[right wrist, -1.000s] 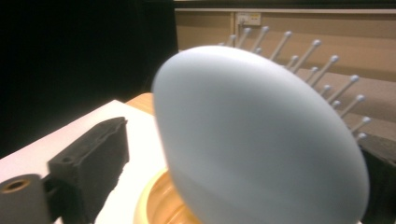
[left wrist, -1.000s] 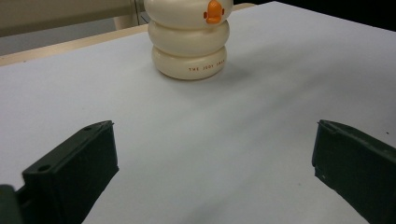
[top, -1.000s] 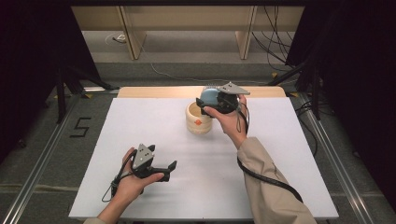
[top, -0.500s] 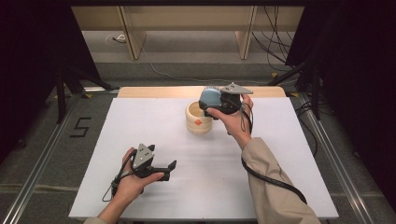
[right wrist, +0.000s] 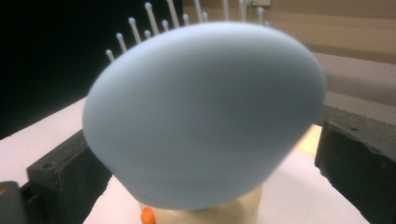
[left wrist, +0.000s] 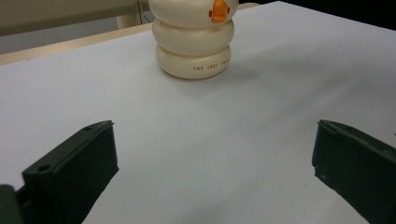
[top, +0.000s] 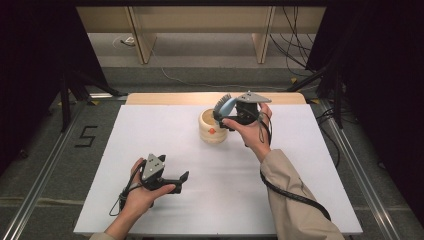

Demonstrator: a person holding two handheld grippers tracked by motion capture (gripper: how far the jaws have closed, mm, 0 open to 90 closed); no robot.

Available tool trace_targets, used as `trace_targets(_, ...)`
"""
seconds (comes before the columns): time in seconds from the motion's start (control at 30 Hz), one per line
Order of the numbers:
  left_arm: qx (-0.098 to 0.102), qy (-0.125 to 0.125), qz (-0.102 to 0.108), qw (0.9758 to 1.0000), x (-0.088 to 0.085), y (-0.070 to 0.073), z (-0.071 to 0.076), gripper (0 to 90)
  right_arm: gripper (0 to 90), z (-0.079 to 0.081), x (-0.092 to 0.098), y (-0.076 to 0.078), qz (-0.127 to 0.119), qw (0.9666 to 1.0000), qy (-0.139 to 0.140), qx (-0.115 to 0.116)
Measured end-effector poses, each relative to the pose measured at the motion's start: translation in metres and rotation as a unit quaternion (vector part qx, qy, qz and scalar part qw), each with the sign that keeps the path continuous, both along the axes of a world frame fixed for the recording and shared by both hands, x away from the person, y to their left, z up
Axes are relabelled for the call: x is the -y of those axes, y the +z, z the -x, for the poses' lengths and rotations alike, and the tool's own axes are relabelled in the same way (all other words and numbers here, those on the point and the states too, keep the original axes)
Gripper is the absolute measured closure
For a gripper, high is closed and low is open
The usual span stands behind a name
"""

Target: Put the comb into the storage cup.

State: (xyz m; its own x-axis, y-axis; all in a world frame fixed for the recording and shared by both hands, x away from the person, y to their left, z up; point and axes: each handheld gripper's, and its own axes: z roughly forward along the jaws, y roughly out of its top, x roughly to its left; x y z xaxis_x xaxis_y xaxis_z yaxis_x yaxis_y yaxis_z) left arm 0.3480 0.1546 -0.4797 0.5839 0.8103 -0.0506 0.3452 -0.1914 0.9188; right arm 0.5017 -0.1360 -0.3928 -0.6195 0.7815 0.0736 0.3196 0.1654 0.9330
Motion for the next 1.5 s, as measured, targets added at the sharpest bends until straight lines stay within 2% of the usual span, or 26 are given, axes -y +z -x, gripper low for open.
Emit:
trace_targets(0.73,0.001,0.002,-0.002,1.0,0.0,-0.001,-0.001,0.0,1.4,0.016,0.028,-0.013,0.018,0.9996,0.01,-0.021)
trace_targets(1.17,0.0,0.006,0.001,1.0,-0.001,-0.001,-0.002,0.0,2.1,0.025,0.039,-0.014,0.032,0.999,0.019,-0.023)
trace_targets(1.5,0.002,0.006,-0.001,1.0,-0.003,-0.001,-0.003,0.0,2.4,0.035,0.062,-0.018,0.043,0.9986,0.014,-0.028)
